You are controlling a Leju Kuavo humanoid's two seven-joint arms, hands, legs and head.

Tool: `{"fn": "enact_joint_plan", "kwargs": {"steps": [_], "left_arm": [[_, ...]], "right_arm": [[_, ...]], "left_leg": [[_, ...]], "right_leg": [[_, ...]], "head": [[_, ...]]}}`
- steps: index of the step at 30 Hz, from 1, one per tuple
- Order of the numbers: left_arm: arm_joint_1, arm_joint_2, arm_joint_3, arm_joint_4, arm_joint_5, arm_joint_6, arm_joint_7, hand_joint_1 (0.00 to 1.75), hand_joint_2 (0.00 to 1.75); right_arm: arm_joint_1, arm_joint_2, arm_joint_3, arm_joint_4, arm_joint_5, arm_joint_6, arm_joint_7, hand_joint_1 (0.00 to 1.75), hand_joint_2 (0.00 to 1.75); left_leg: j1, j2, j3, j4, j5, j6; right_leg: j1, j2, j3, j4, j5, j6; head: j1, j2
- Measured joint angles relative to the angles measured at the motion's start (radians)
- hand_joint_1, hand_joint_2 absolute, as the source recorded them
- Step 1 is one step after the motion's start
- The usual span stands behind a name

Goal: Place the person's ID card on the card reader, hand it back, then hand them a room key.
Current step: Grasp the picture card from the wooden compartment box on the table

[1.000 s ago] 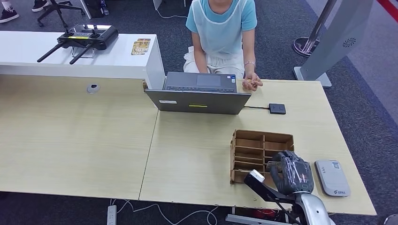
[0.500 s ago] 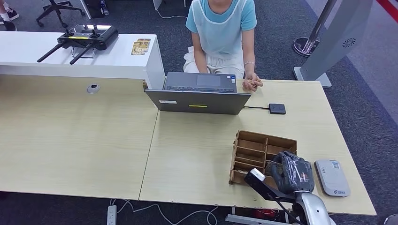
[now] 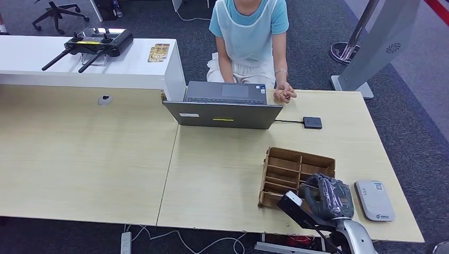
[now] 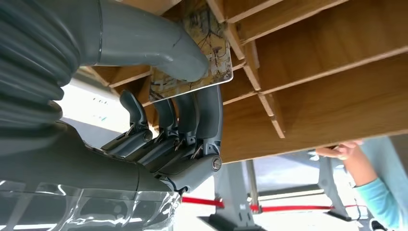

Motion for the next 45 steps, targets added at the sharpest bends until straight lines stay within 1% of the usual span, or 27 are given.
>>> {"fn": "enact_joint_plan", "kwargs": {"steps": [4, 7, 9, 17, 23, 29, 35, 37, 45], "left_arm": [[0.000, 0.000, 0.002, 0.000, 0.004, 0.000, -0.007, 0.00, 0.00], [0.000, 0.000, 0.004, 0.000, 0.009, 0.000, -0.014, 0.00, 0.00], [0.000, 0.000, 0.004, 0.000, 0.010, 0.000, -0.015, 0.00, 0.00], [0.000, 0.000, 0.009, 0.000, 0.011, 0.000, -0.016, 0.00, 0.00], [0.000, 0.000, 0.011, 0.000, 0.011, 0.000, -0.017, 0.00, 0.00], [0.000, 0.000, 0.012, 0.000, 0.011, -0.001, -0.027, 0.00, 0.00], [0.000, 0.001, 0.012, 0.000, 0.011, -0.004, -0.036, 0.00, 0.00], [0.000, 0.001, 0.013, 0.000, 0.011, -0.004, -0.038, 0.00, 0.00], [0.000, 0.002, 0.014, 0.000, 0.010, -0.004, -0.047, 0.00, 0.00]], "right_arm": [[0.006, 0.000, -0.025, -0.021, -0.100, 0.002, -0.066, 1.50, 1.75], [0.014, 0.000, -0.047, -0.042, -0.189, 0.007, -0.129, 1.50, 1.75], [0.018, 0.000, -0.060, -0.056, -0.225, 0.011, -0.156, 1.50, 1.75], [0.026, 0.000, -0.084, -0.079, -0.235, 0.016, -0.167, 1.50, 1.75], [0.030, 0.000, -0.088, -0.083, -0.249, 0.016, -0.179, 1.54, 1.75], [0.035, 0.000, -0.113, -0.108, -0.370, 0.043, -0.268, 1.51, 1.75], [0.045, 0.009, -0.165, -0.145, -0.504, 0.089, -0.360, 1.61, 1.75], [0.049, 0.013, -0.181, -0.157, -0.527, 0.097, -0.376, 1.66, 1.75], [0.059, 0.037, -0.233, -0.197, -0.601, 0.121, -0.423, 1.70, 1.75]], "left_leg": [[0.000, 0.000, 0.000, 0.000, 0.000, 0.000], [0.000, 0.000, 0.000, 0.000, 0.000, 0.000], [0.000, 0.000, 0.000, 0.000, 0.000, 0.000], [0.000, 0.001, 0.000, 0.000, 0.000, 0.000], [0.000, 0.001, 0.000, 0.000, 0.000, 0.000], [0.000, 0.000, 0.000, 0.000, 0.000, 0.000], [0.000, 0.000, 0.000, 0.000, 0.000, 0.000], [0.000, 0.000, 0.000, 0.000, 0.000, 0.000], [0.000, 0.000, 0.000, 0.000, 0.000, 0.000]], "right_leg": [[0.000, 0.000, 0.000, 0.000, 0.000, 0.000], [0.000, 0.000, 0.000, 0.000, 0.000, 0.000], [0.000, 0.000, 0.000, 0.000, 0.000, 0.000], [0.000, 0.000, 0.000, 0.000, 0.000, 0.000], [0.000, 0.000, 0.000, 0.000, 0.000, 0.000], [0.000, 0.000, 0.000, 0.000, 0.000, 0.000], [0.000, 0.000, 0.000, 0.000, 0.000, 0.000], [0.000, 0.000, 0.000, 0.000, 0.000, 0.000], [0.000, 0.000, 0.000, 0.000, 0.000, 0.000]], "head": [[0.000, 0.000], [0.000, 0.000], [0.000, 0.000], [0.000, 0.000], [0.000, 0.000], [0.000, 0.000], [0.000, 0.000], [0.000, 0.000], [0.000, 0.000]]}}
